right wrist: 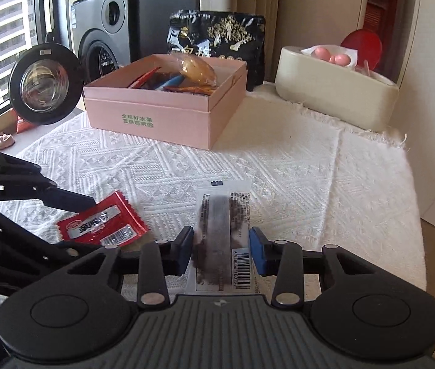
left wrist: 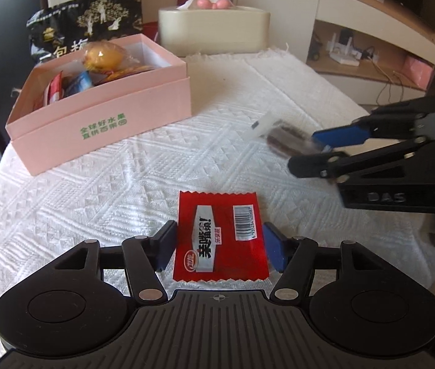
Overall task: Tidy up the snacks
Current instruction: 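Grasp the red snack packet with the left gripper while the right holds the jerky pack, then lower the red packet into the pink box with left while right drops jerky pack in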
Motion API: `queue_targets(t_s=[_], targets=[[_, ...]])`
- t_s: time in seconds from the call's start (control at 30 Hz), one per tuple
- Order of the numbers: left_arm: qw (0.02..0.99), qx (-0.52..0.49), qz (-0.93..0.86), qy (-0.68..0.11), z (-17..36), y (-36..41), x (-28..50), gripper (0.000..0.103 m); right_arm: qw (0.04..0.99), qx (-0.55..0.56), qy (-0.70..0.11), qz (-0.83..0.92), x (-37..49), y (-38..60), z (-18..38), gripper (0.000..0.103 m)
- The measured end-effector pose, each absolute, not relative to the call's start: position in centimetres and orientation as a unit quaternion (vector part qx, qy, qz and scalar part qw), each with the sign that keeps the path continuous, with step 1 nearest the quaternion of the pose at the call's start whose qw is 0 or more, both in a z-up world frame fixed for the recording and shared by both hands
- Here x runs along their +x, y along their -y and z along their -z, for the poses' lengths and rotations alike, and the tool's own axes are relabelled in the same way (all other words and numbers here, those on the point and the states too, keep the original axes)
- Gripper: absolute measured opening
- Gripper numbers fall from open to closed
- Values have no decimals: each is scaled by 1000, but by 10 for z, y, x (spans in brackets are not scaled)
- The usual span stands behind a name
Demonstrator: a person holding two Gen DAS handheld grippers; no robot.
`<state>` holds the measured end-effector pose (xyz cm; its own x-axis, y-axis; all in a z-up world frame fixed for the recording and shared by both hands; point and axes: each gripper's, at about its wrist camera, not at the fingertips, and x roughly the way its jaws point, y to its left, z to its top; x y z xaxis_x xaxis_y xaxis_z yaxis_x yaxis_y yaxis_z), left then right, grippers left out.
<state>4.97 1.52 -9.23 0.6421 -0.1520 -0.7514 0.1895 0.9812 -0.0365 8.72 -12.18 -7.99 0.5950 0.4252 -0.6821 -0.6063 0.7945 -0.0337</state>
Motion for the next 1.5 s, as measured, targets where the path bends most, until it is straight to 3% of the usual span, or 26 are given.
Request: queue_targets(t_s=[0.43, 0.5, 0.57, 0.6, 0.97, 1.3, 1.4, 1.5], targets=[[917, 23, 98, -385, 96, -16, 40, 65, 891, -120, -347, -267, 80, 135, 98, 40], [920, 17, 95, -379, 94, -17, 38, 61, 891, -110, -349, -269, 81, 138, 98, 40], [925, 11, 94, -368, 88, -19, 35, 43, 891, -108, -345, -274, 79, 141, 95, 40], [925, 7, 97, -366, 85, -20, 34, 42, 891, -105, -343, -279, 78, 142, 93, 39], [938, -25, 87, -336, 73, -43, 19, 40, 889, -101, -333, -297, 75, 138, 71, 39], [980, -19, 30, -197, -31, -113, 74, 41, 893, -73, -246, -370, 131, 74, -16, 39], [980, -87, 41, -177, -45, -144, 118, 48, 887, -44, -240, -392, 174, 42, -32, 45], [948, -200, 46, -243, -17, -177, 176, 54, 888, -38, -258, -377, 204, 24, -29, 48]])
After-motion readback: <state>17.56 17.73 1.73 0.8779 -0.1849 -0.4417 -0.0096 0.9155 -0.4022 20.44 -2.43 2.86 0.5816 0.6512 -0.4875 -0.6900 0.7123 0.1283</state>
